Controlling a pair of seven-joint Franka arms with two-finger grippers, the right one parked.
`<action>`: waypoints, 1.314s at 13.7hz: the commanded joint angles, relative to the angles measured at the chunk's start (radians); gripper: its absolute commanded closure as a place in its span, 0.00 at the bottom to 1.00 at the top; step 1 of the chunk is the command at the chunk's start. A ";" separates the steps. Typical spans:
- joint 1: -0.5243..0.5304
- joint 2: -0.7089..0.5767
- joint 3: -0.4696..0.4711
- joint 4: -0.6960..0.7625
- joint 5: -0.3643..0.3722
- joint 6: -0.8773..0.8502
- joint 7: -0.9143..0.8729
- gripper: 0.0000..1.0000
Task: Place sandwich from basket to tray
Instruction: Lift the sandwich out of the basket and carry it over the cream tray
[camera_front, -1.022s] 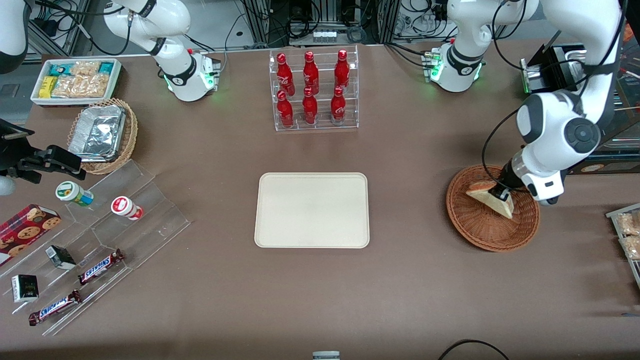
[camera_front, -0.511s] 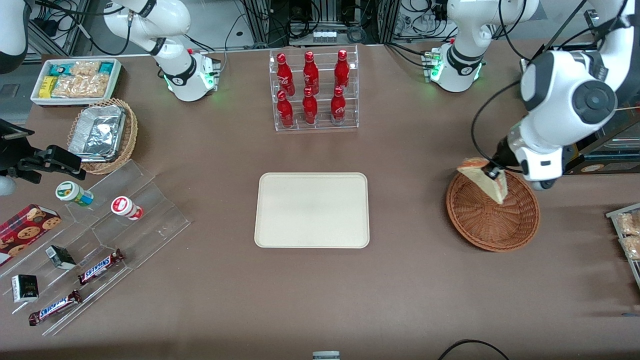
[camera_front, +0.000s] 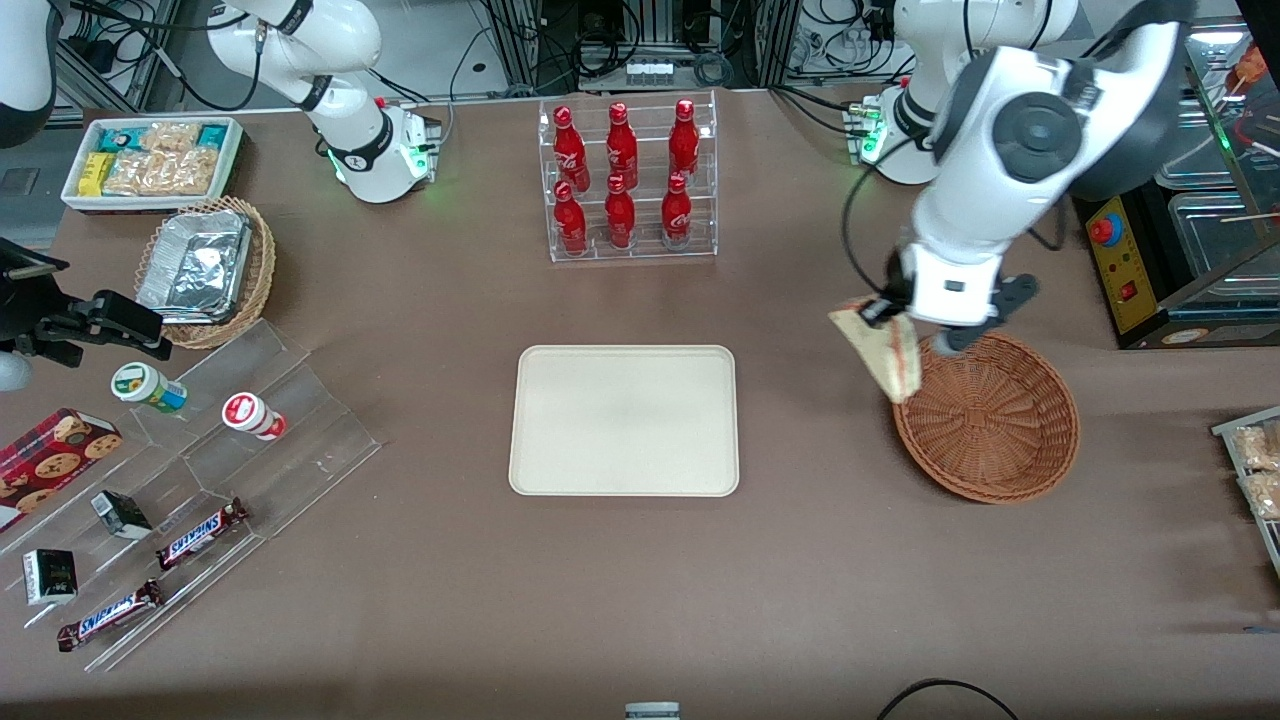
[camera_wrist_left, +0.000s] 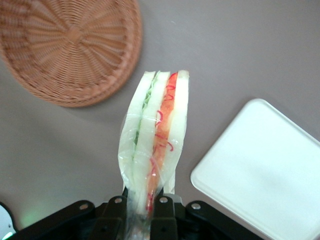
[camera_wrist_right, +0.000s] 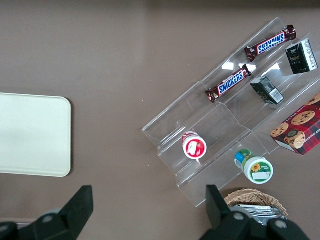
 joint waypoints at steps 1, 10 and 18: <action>-0.066 0.140 -0.033 0.150 0.005 -0.013 0.008 1.00; -0.318 0.465 -0.030 0.294 0.190 0.156 -0.014 1.00; -0.355 0.620 -0.027 0.292 0.360 0.243 -0.054 1.00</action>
